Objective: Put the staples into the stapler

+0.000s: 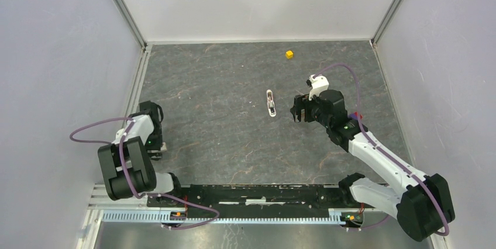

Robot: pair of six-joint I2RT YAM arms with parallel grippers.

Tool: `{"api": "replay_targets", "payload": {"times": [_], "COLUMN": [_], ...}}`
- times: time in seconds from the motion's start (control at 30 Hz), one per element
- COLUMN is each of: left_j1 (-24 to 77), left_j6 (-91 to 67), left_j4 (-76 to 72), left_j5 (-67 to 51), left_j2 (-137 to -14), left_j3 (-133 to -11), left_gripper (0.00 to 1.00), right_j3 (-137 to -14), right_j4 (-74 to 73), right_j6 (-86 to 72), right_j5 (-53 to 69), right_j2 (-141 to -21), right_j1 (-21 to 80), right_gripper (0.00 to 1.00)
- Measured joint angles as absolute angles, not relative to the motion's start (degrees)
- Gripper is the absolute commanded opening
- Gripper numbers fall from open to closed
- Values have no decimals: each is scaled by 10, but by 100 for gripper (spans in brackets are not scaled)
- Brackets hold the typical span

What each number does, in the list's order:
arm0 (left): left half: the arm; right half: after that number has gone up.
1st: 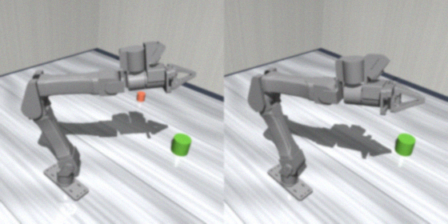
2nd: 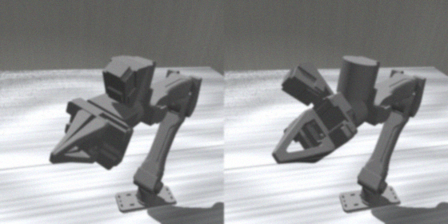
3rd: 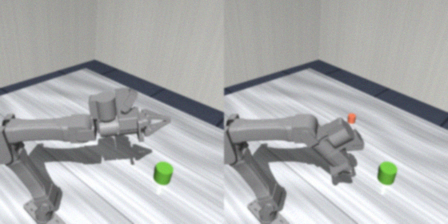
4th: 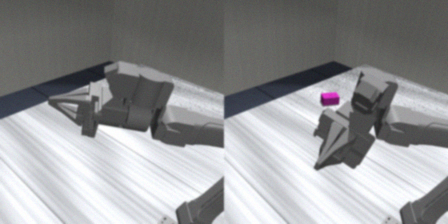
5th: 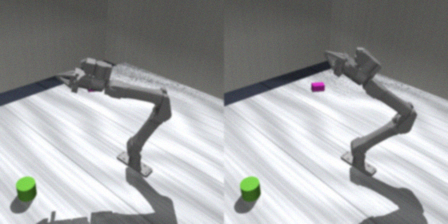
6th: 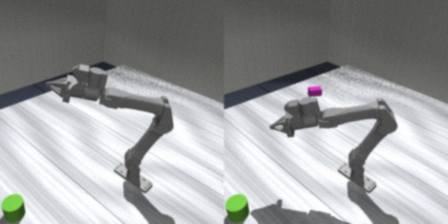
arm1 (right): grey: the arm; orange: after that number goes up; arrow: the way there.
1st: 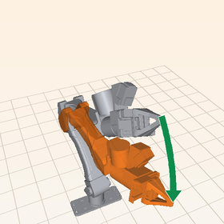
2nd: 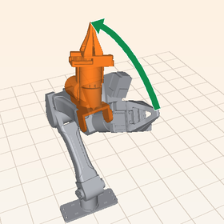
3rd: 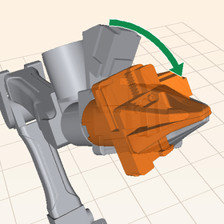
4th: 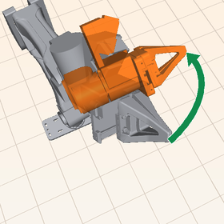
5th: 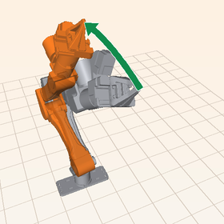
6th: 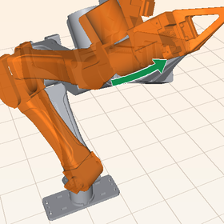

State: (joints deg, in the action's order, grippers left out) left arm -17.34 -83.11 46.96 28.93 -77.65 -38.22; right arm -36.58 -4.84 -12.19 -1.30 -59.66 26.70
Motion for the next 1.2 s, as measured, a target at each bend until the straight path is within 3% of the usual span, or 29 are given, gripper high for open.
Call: {"api": "replay_targets", "payload": {"times": [0.4,0.53,0.7,1.03,1.2], "left_j1": [-174,-171,-135,169,307], "left_j6": [-831,-830,-824,-823,-840], "left_j4": [454,452,449,464,514], "left_j5": [288,283,281,269,270], "left_j2": [-800,-802,-820,-871,-917], "left_j3": [-399,-400,-416,-514,-582], "left_gripper": [45,40,41,39,43], "right_j3": [-366,-365,-364,-350,-339], "right_j4": [-48,-44,-39,-30,-26], "right_j6": [-122,-122,-122,-122,-121], "right_j5": [-5,-4,-4,-4,-6], "right_j2": [-574,-568,-568,-568,-568], "right_j1": [269,269,269,269,269], "right_gripper": [82,83,83,85,86]}}
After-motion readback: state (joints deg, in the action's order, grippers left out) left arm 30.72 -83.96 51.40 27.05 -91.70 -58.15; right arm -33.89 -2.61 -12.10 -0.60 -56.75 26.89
